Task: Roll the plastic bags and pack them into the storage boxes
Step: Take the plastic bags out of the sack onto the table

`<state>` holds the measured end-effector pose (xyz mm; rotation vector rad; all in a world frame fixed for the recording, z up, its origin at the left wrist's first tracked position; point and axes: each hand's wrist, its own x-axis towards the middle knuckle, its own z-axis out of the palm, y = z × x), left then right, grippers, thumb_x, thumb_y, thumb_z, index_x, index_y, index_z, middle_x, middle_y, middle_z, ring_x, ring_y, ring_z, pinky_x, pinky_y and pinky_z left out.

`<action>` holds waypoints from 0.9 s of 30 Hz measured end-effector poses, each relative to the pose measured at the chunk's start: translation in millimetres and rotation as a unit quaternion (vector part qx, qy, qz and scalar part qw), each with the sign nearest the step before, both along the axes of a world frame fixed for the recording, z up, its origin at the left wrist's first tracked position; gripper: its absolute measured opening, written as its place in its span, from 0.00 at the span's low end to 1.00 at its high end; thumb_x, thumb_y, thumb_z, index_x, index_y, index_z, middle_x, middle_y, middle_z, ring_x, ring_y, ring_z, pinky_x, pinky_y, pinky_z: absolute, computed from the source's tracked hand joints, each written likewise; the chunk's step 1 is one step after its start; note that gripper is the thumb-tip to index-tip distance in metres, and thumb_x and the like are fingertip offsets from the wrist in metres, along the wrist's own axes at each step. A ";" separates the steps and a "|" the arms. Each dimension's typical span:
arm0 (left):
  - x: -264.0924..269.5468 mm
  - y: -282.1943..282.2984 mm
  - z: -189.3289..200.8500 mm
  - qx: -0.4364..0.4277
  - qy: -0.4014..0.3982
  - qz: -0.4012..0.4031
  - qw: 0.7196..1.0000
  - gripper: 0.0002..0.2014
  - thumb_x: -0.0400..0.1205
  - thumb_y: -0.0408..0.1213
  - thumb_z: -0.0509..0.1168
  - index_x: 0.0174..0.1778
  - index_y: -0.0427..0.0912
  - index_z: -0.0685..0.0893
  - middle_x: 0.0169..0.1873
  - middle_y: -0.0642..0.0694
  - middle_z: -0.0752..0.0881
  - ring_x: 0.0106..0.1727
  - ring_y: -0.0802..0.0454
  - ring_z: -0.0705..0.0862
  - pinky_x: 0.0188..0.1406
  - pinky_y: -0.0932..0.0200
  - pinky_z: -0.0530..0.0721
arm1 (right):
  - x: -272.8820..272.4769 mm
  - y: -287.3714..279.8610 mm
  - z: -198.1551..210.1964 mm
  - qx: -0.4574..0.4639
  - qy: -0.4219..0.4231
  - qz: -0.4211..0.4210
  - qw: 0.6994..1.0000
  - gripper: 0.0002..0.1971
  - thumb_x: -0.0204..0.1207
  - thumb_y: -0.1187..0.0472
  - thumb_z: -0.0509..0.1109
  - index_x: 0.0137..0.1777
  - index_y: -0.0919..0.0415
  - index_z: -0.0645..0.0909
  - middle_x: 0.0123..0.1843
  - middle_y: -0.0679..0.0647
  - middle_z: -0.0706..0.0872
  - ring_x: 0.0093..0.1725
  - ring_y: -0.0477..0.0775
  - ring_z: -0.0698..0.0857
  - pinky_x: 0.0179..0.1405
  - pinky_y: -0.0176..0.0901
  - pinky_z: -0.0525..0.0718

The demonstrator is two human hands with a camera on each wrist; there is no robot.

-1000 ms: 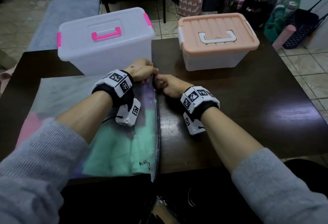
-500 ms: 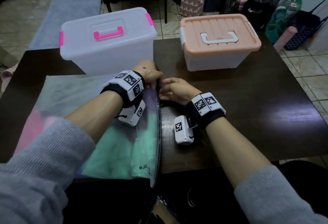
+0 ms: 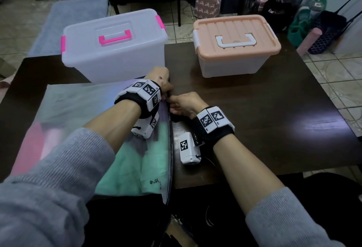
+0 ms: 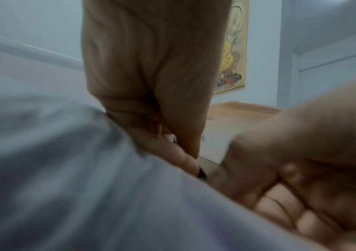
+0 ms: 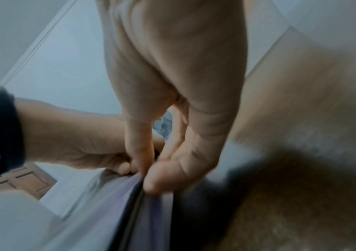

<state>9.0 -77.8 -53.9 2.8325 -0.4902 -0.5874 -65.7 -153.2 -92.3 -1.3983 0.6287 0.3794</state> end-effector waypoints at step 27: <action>-40.2 1.4 8.5 0.061 -0.061 0.009 0.996 0.16 0.82 0.43 0.65 0.54 0.31 0.83 0.58 0.34 0.83 0.61 0.37 0.81 0.54 0.50 0.79 | -100.5 1.4 5.8 0.027 0.133 0.200 0.970 0.07 0.75 0.69 0.72 0.36 0.69 0.80 0.22 0.55 0.84 0.19 0.44 0.83 0.23 0.30 0.84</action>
